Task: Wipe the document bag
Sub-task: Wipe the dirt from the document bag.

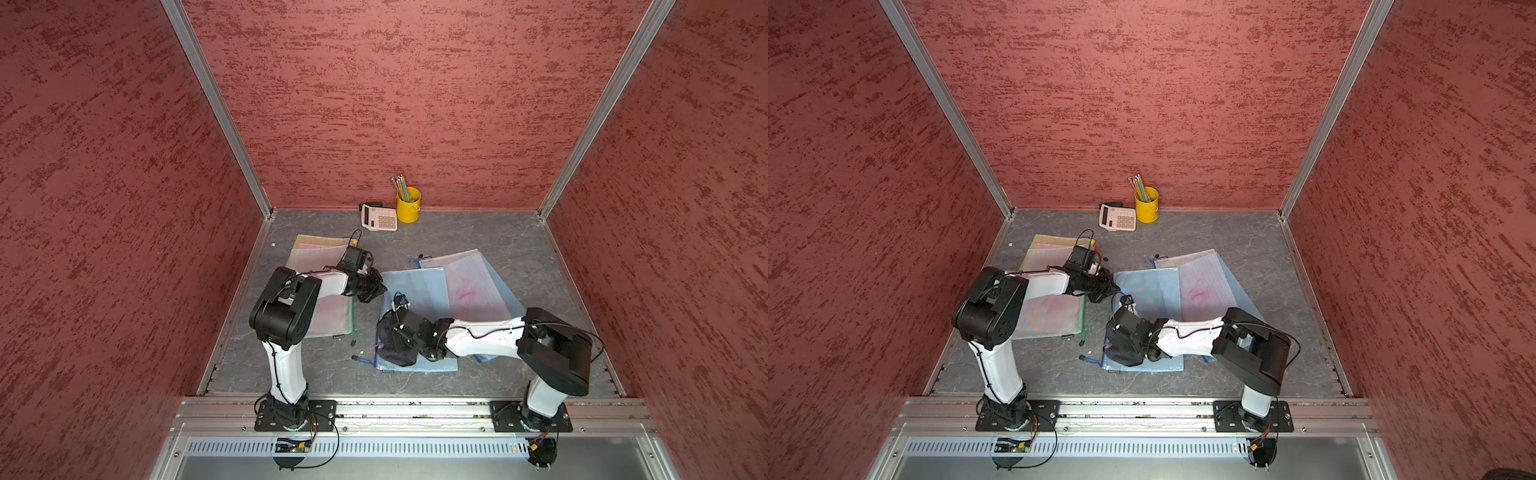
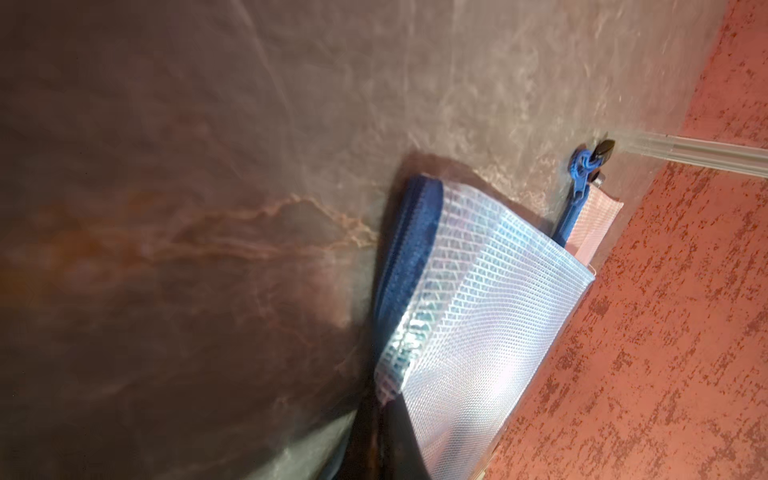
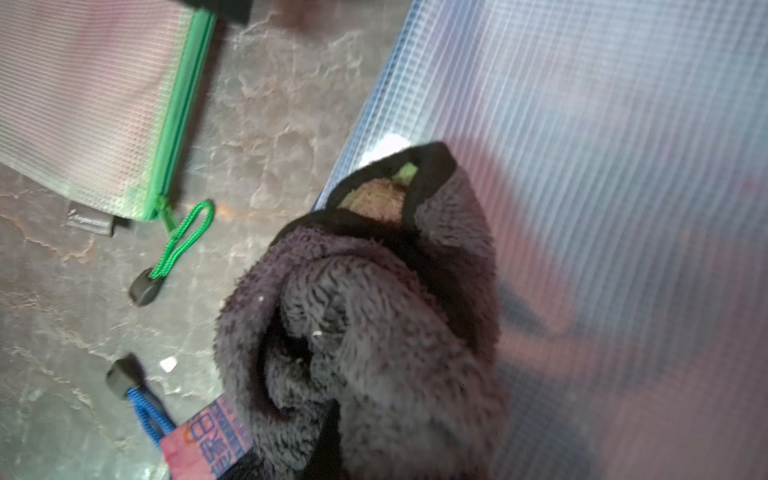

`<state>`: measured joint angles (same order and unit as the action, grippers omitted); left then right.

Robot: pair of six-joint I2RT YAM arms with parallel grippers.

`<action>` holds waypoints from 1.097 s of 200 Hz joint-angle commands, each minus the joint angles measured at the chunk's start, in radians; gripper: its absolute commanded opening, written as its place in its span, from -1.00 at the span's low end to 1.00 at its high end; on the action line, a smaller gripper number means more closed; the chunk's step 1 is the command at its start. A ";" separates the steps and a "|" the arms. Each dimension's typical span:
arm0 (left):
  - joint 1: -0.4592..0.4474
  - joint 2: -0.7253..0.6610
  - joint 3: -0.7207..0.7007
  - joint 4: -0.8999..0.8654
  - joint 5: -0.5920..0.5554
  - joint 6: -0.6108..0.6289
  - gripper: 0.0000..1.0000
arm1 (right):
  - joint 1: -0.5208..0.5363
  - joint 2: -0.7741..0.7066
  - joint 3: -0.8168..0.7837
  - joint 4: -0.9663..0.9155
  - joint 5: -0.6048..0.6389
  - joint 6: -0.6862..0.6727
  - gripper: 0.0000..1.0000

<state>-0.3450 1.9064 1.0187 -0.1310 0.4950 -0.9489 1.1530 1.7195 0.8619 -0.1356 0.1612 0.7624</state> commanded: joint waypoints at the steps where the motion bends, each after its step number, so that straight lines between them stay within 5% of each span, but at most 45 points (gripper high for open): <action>1: 0.010 0.037 -0.009 -0.082 -0.019 0.061 -1.00 | 0.128 -0.070 -0.125 -0.319 -0.024 0.288 -1.00; 22: 0.010 0.030 -0.014 -0.098 -0.021 0.086 -1.00 | 0.139 -0.210 -0.114 -0.529 0.060 0.374 -1.00; 43: 0.011 0.009 -0.030 -0.098 -0.020 0.100 -1.00 | 0.037 -0.255 0.026 -0.689 0.210 0.295 -1.00; 82: 0.004 -0.020 -0.048 -0.098 -0.035 0.120 -1.00 | -0.101 -0.071 0.229 -0.326 0.261 -0.037 -1.00; 108: -0.002 -0.014 -0.049 -0.096 -0.047 0.119 -1.00 | -0.144 0.146 0.337 -0.239 0.228 -0.110 -1.00; 137: 0.000 -0.015 -0.055 -0.085 -0.052 0.107 -1.00 | -0.145 0.191 0.267 -0.253 0.190 -0.049 -1.00; 185: 0.005 -0.016 -0.022 -0.115 -0.060 0.129 -1.00 | -0.043 -0.161 -0.140 -0.525 0.109 0.336 -1.00; 219: -0.009 -0.007 0.024 -0.178 -0.069 0.171 -1.00 | 0.004 -0.243 -0.037 -0.872 0.191 0.390 -1.00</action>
<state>-0.3481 1.8847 1.0168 -0.1970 0.4870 -0.8276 1.1465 1.4822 0.7547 -0.6422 0.3256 1.0630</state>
